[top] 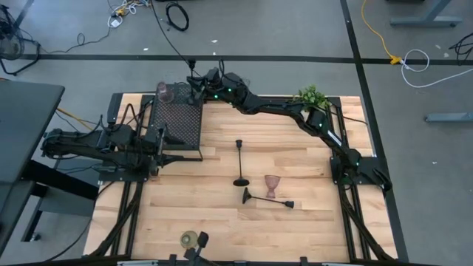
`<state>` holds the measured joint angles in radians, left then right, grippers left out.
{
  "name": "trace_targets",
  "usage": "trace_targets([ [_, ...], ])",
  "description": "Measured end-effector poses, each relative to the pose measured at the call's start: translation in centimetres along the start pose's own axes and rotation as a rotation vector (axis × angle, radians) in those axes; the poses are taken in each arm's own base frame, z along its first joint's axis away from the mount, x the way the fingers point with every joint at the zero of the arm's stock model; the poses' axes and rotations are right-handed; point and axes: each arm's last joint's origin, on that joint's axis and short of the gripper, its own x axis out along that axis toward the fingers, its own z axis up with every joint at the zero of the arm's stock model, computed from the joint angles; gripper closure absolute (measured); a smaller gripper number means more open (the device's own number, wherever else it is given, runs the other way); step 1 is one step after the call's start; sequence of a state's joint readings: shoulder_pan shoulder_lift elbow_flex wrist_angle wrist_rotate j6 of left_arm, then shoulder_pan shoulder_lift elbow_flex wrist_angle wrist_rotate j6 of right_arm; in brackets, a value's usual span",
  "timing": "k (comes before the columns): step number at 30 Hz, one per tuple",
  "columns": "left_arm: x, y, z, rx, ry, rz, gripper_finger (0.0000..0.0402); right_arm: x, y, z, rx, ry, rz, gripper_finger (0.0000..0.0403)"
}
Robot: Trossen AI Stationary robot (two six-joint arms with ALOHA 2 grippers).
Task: Pick & Place candle stick holders
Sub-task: Put the bottom right black candle holder on the shelf
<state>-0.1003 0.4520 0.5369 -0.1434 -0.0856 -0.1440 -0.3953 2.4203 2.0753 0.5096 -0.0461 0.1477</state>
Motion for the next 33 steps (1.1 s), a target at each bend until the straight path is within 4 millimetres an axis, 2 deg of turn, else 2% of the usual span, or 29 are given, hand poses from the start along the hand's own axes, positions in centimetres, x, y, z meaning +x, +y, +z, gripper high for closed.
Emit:
trace_targets([
  [8, 0.0, 0.0, 0.0, 0.002, 0.000, 0.001, 0.0143, 0.0, -0.9, 0.2, 0.004, 0.006, -0.024, 0.0400],
  [16, 0.0, 0.0, 0.1, 0.024, -0.012, -0.001, 0.0143, 0.2, -1.2, -1.7, 0.009, 0.044, -0.023, 0.0400],
  [33, 0.0, 0.0, 0.1, 0.023, -0.015, -0.001, 0.0143, 0.2, -1.4, -1.2, 0.024, -0.001, -0.025, 0.0400],
])
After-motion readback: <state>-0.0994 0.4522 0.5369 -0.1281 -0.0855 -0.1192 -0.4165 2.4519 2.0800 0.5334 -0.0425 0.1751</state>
